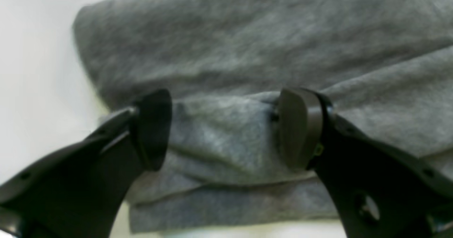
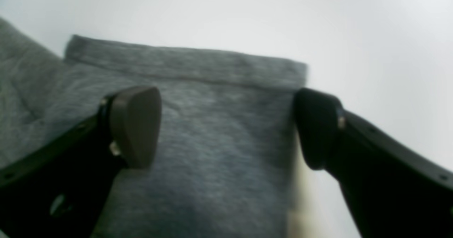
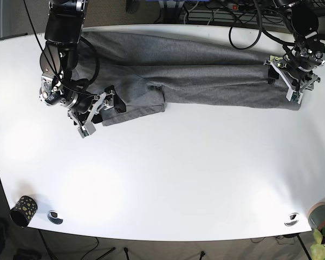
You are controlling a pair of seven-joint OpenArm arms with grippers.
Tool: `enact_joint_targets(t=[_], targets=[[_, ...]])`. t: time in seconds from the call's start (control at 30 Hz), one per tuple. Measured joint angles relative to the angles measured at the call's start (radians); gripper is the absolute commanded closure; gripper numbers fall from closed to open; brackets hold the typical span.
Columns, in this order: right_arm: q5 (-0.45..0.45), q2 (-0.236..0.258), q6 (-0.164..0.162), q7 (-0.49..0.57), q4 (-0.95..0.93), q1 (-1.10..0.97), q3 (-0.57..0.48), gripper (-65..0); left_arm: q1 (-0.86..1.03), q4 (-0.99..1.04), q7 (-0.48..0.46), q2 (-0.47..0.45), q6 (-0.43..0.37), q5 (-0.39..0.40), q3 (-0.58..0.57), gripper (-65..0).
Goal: Fold the T-shirt properly
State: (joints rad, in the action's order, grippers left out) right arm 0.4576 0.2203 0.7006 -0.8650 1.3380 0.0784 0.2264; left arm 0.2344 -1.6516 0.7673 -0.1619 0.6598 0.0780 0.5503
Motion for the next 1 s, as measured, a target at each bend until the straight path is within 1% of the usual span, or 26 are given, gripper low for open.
enact_joint_targets(t=[0.03, 0.33, 0.4, 0.47, 0.5, 0.53, 0.6, 0.63, 0.7, 0.8, 0.87, 0.93, 1.0], targets=[[0.001, -0.002, 0.000, 0.001, -0.003, 0.000, -0.003, -51.5, 0.001, 0.000, 0.000, 0.000, 0.000, 0.000, 0.003, -43.9], [-0.001, -0.022, -0.001, -0.003, -0.004, -0.003, -0.019, -23.5, 0.000, 0.003, -0.001, -0.002, 0.000, -0.003, 0.001, -43.9], [-0.001, -0.024, -0.001, -0.004, -0.006, -0.003, -0.025, -15.1, 0.000, 0.003, 0.000, -0.002, 0.000, -0.003, 0.001, -43.9], [-0.002, -0.023, -0.001, -0.010, -0.006, -0.003, -0.024, -8.7, 0.000, 0.003, 0.000, -0.002, 0.000, -0.003, 0.001, -43.9], [-0.006, -0.023, -0.001, -0.011, -0.006, -0.003, -0.024, -3.8, 0.000, 0.003, 0.000, -0.002, 0.000, -0.003, 0.000, -43.9], [-0.008, -0.023, -0.003, -0.014, -0.005, -0.003, -0.023, -0.6, 0.000, 0.003, 0.000, -0.002, 0.000, -0.003, -0.001, -43.9], [-0.011, -0.023, -0.005, -0.037, 0.022, -0.011, -0.022, 0.0, 0.000, 0.003, 0.000, -0.002, 0.000, -0.003, -0.002, -43.9], [-0.030, -0.024, -0.005, -0.052, 0.051, -0.018, -0.023, 0.0, 0.000, 0.003, 0.000, -0.002, 0.000, -0.003, -0.002, -43.9], [-0.032, -0.024, -0.005, -0.055, 0.111, -0.032, -0.023, 0.0, -0.001, 0.007, -0.002, -0.002, -0.001, -0.003, -0.002, -43.9], [-0.023, -0.025, -0.005, -0.051, 0.200, -0.051, -0.009, 0.0, -0.005, 0.037, -0.021, -0.005, -0.003, 0.009, -0.003, -43.9], [-0.005, -0.030, -0.004, -0.057, 0.257, -0.072, 0.023, 0.0, -0.010, 0.067, -0.036, -0.011, -0.003, 0.031, 0.002, -43.9], [-0.010, -0.035, -0.004, -0.104, 0.303, -0.091, 0.053, 0.0, -0.016, 0.087, -0.044, -0.012, 0.000, 0.048, 0.009, -43.9], [-0.012, -0.034, -0.004, -0.150, 0.346, -0.115, 0.077, 0.0, -0.016, 0.091, -0.050, -0.013, 0.000, 0.047, 0.009, -43.9]])
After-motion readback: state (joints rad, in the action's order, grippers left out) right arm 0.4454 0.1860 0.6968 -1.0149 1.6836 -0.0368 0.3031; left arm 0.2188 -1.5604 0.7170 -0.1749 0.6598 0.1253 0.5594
